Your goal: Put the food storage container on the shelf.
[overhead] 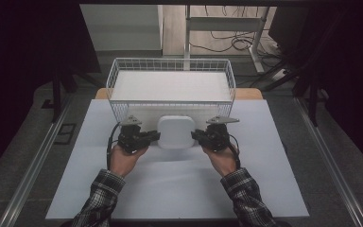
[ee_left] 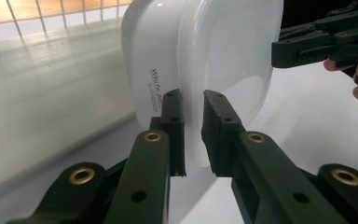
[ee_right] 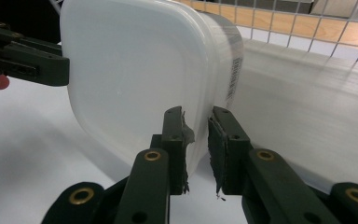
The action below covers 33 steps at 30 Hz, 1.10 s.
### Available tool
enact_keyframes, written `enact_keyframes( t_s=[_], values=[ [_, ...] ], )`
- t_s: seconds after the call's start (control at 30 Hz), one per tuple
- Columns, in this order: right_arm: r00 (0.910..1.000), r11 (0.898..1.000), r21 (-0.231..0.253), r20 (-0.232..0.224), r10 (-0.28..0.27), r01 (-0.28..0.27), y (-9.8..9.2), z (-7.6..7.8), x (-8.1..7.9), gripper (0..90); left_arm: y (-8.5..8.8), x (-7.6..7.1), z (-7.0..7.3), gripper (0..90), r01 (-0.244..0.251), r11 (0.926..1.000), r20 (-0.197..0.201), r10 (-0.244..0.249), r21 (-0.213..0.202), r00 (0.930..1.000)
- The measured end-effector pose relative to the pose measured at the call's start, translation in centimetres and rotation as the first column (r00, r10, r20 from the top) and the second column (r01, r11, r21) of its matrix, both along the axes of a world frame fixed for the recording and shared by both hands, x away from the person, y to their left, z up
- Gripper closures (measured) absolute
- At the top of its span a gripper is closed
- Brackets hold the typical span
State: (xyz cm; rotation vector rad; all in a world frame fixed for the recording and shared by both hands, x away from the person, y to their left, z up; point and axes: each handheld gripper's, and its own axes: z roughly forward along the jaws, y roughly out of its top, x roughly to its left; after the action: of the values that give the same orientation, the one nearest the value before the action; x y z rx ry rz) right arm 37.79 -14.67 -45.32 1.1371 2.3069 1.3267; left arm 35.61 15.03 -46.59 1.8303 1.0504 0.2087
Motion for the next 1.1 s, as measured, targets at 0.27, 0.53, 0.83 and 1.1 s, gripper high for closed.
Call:
enact_keyframes(
  t_s=[0.27, 0.53, 0.83, 1.1],
  values=[
    [0.9997, 1.000, -0.004, -0.004, -0.022, 0.022, 0.8, -0.6, 2.2, 75.8, 0.5, 2.1, -0.8, 78.7, -0.027, 0.9994, -0.032, 0.026, -0.022, 0.9991],
    [0.9994, 0.999, -0.013, -0.011, -0.033, 0.033, 1.6, -1.1, 3.2, 75.3, 0.7, 3.3, -1.6, 76.9, -0.056, 0.9981, -0.047, 0.054, -0.025, 0.9974],
    [0.9990, 0.999, -0.002, -0.005, -0.044, 0.044, 1.7, -1.5, 4.2, 73.3, 0.3, 3.8, -1.8, 69.0, -0.067, 0.9975, -0.023, 0.067, -0.020, 0.9975],
    [0.9984, 0.998, -0.003, 0.001, -0.057, 0.057, 2.1, -2.0, 4.9, 68.0, -0.1, 4.2, -2.1, 64.1, -0.084, 0.9965, -0.013, 0.084, 0.007, 0.9964]
  ],
)
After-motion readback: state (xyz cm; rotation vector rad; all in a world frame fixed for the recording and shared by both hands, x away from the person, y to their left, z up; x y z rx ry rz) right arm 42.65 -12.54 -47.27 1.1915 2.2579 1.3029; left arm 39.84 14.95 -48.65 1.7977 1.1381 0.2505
